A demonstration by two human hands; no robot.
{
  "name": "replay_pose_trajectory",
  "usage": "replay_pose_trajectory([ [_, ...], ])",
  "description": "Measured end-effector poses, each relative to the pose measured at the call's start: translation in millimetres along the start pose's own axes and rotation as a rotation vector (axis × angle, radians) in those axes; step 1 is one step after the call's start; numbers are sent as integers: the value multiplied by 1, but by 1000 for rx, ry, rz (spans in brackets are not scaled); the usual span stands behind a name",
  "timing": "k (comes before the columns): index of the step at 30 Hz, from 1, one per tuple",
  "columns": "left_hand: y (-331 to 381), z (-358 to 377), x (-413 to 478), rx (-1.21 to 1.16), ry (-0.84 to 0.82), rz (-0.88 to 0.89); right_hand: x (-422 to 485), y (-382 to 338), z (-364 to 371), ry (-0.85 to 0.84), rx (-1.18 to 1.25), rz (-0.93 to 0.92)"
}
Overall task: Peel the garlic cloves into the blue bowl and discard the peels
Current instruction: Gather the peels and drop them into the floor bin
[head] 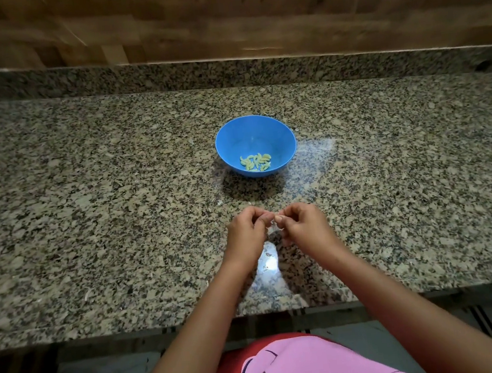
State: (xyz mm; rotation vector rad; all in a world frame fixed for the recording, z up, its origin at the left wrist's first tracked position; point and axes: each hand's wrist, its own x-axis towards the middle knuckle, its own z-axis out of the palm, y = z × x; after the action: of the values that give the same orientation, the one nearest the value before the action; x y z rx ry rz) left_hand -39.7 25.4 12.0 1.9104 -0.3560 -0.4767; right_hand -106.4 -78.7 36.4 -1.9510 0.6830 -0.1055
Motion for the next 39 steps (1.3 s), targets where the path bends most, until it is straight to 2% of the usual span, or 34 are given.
replay_pose_trajectory([
  [3, 5, 5, -1, -226, -147, -210, -7, 5, 5, 64, -494, -344],
  [5, 6, 6, -3, -242, -145, -201, -8, 6, 7, 70, -561, -401],
  [6, 5, 5, -3, -148, -107, -136, -8, 4, 7, 70, -481, -318],
  [8, 3, 1, -7, 33, -18, 45, -4, -7, 3, -15, -58, 36],
  [10, 1, -2, -9, 88, -1, 184, 0, -18, -4, -172, 413, 353],
  [11, -1, -3, -9, 88, -3, 231, 1, -21, -7, -216, 528, 422],
  [13, 1, -4, -9, 57, 12, 213, 0, -23, -8, -239, 497, 386],
  [15, 3, -1, -4, -26, 40, 98, -2, -23, -5, -186, 277, 215],
  [17, 5, 1, -1, -61, 60, 53, -4, -22, -3, -142, 192, 108],
  [24, 7, 2, -3, -200, 82, 49, -2, -21, -7, -137, 352, 106],
  [27, 9, 6, -5, -375, 67, -49, 1, -18, -9, -167, 444, 133],
  [30, 12, 9, -4, -593, 26, -170, 3, -16, -11, -214, 605, 238],
  [33, 12, 8, -2, -671, -10, -233, 3, -17, -12, -218, 672, 287],
  [35, 13, 8, -3, -652, 13, -239, 2, -16, -7, -167, 499, 196],
  [37, 13, 6, -4, -360, 108, -142, 0, -12, -1, -50, 117, -16],
  [39, 15, 3, -4, -44, 184, 16, -1, -10, 2, 23, -77, -158],
])
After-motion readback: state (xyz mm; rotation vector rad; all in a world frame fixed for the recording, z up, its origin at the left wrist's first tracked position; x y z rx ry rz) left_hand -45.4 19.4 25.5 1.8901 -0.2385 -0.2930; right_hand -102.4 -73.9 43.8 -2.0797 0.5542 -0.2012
